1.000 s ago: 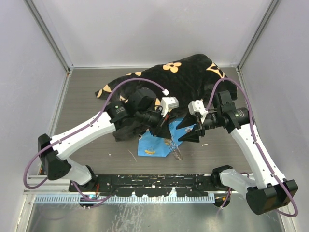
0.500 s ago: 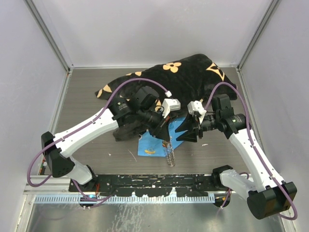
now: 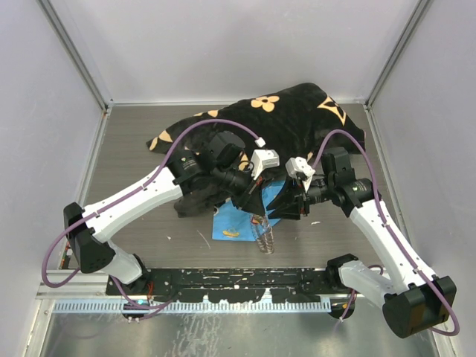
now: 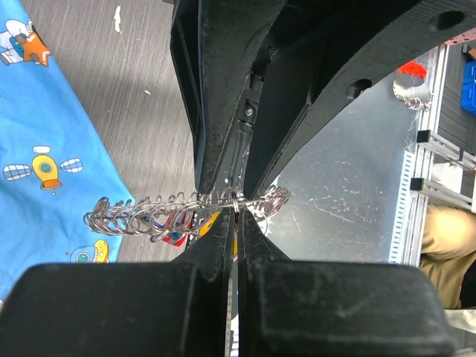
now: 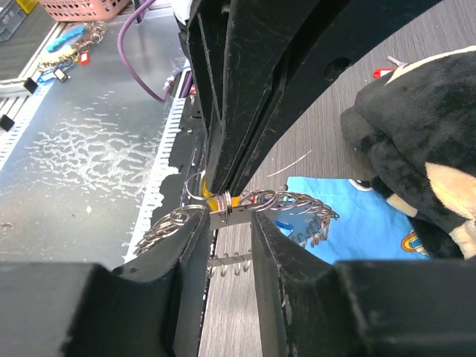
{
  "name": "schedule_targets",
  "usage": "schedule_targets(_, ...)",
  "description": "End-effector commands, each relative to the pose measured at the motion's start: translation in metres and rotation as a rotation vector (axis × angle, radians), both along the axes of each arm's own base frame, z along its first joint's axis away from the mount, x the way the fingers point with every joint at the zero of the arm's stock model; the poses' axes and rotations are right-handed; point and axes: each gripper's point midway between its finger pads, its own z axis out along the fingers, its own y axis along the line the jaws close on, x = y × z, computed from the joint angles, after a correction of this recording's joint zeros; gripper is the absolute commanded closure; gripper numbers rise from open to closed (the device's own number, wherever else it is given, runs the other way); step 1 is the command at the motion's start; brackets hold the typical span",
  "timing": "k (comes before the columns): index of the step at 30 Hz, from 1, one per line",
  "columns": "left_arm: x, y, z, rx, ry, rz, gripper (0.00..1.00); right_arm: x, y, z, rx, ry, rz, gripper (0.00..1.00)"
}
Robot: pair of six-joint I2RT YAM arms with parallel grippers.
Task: Remove the keys from the keyring
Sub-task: Remove the key from the keyring.
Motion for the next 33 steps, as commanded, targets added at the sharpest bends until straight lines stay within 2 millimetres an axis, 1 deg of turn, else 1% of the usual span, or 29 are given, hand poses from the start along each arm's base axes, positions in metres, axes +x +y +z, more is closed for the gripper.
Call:
schedule_targets(1,0.002,-0.012,0.032,-0.116,-0.031,-0.021,1.0,-0.005,0.003,0.014,0.047,-0.039,0.039,0.68)
schedule_targets(3,0.002,-0.012,0.031,-0.115,-0.026,-0.022,1.0,-0.005,0.004,0.014,0.046,-0.036,0.039,0.73)
schedule_targets(5,0.002,-0.013,0.03,-0.116,-0.022,-0.023,1.0,-0.006,0.004,0.014,0.046,-0.034,0.041,0.77)
schedule_targets(10,0.002,-0.015,0.03,-0.119,-0.015,-0.027,1.0,-0.006,0.005,0.013,0.045,-0.033,0.044,0.77)
schedule_targets(11,0.002,-0.015,0.03,-0.12,-0.015,-0.028,1.0,-0.006,0.005,0.013,0.045,-0.032,0.045,0.79)
schedule_targets(12,0.002,-0.016,0.03,-0.12,-0.015,-0.028,1.0,-0.007,0.005,0.013,0.045,-0.032,0.046,0.81)
schedule_targets(16,0.002,-0.016,0.03,-0.123,-0.016,-0.028,1.0,-0.008,0.005,0.014,0.047,-0.029,0.05,0.97)
schedule_targets(17,0.002,-0.016,0.029,-0.123,-0.015,-0.027,1.0,-0.009,0.005,0.015,0.05,-0.031,0.053,0.99)
schedule_targets(19,0.006,-0.016,0.029,-0.125,-0.025,-0.005,1.0,-0.01,0.005,0.016,0.054,-0.031,0.058,0.99)
schedule_targets(20,0.007,-0.016,0.03,-0.133,-0.033,0.012,0.96,-0.011,0.005,0.018,0.057,-0.032,0.06,0.99)
schedule_targets(22,0.012,-0.015,0.032,-0.157,-0.055,0.06,0.86,-0.012,0.004,0.021,0.065,-0.03,0.064,0.99)
schedule_targets(24,0.013,-0.012,0.039,-0.216,-0.077,0.099,0.7,-0.012,0.003,0.024,0.073,-0.033,0.062,0.99)
schedule_targets(25,0.016,-0.009,0.051,-0.276,-0.112,0.135,0.64,-0.011,0.002,0.026,0.076,-0.037,0.06,0.99)
schedule_targets(27,0.016,0.0,0.063,-0.358,-0.143,0.193,0.54,-0.012,0.001,0.027,0.078,-0.049,0.057,0.99)
schedule_targets(28,0.014,0.007,0.072,-0.412,-0.16,0.221,0.5,-0.013,0.0,0.028,0.077,-0.063,0.058,0.99)
schedule_targets(30,0.014,0.018,0.076,-0.488,-0.162,0.291,0.43,-0.014,-0.002,0.029,0.073,-0.105,0.065,0.99)
schedule_targets(31,0.013,0.022,0.077,-0.525,-0.153,0.314,0.41,-0.015,-0.002,0.03,0.072,-0.129,0.072,0.99)
schedule_targets(33,0.01,0.03,0.075,-0.573,-0.124,0.359,0.4,-0.017,-0.004,0.032,0.058,-0.19,0.091,0.99)
